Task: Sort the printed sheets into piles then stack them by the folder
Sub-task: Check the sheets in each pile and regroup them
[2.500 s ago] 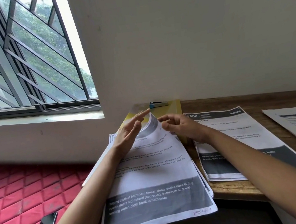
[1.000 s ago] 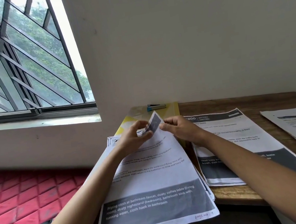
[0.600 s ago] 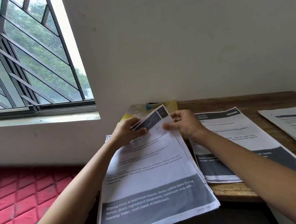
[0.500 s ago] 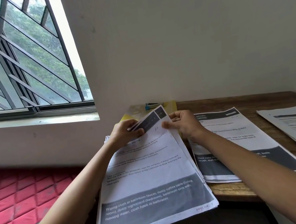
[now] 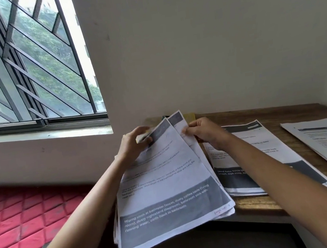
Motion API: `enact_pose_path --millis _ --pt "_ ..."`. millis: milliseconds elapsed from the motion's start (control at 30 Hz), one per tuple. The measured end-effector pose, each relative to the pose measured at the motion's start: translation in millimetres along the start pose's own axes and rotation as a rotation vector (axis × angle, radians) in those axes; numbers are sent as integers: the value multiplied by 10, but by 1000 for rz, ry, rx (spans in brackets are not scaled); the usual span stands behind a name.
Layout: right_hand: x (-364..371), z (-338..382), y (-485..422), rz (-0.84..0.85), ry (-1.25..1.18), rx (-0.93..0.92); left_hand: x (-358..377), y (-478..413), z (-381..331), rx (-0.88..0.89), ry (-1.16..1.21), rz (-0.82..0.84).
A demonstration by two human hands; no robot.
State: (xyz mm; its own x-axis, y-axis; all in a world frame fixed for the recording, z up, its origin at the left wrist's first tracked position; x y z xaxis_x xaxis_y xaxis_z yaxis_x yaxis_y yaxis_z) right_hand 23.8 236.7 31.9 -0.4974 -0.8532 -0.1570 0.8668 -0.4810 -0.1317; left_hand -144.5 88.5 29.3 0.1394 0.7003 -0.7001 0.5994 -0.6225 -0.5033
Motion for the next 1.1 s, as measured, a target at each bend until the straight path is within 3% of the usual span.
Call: enact_pose_path --millis 133,333,533,633,867,1100 --pt "-171 17 0 -203 -164 30 82 29 182 -104 -281 115" --pt "-47 -158 172 -40 -68 276 -1 264 117 -172 -489 347" --pt "-122 -158 307 -109 72 253 103 1002 108 -159 -496 568" --pt "-128 -101 363 -159 81 206 108 1175 126 -152 -529 565" --pt "85 -132 648 -22 191 239 36 1263 60 -148 -545 524" --pt "-122 159 741 -203 239 59 41 1264 63 -161 -554 541"
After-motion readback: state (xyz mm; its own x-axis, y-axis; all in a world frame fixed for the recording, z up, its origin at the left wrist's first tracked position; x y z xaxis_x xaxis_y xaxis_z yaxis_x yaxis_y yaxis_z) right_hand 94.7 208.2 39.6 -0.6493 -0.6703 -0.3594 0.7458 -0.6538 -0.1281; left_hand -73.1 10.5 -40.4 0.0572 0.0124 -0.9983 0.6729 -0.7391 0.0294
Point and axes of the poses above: each hand's wrist, its own y-axis away from the middle knuckle, its own x-axis out of the palm, z = x × y, the point moved 10 cm from there along -y, towards the middle knuckle, and after that the axes turned 7 degrees about -y, right-handed, at the moved point
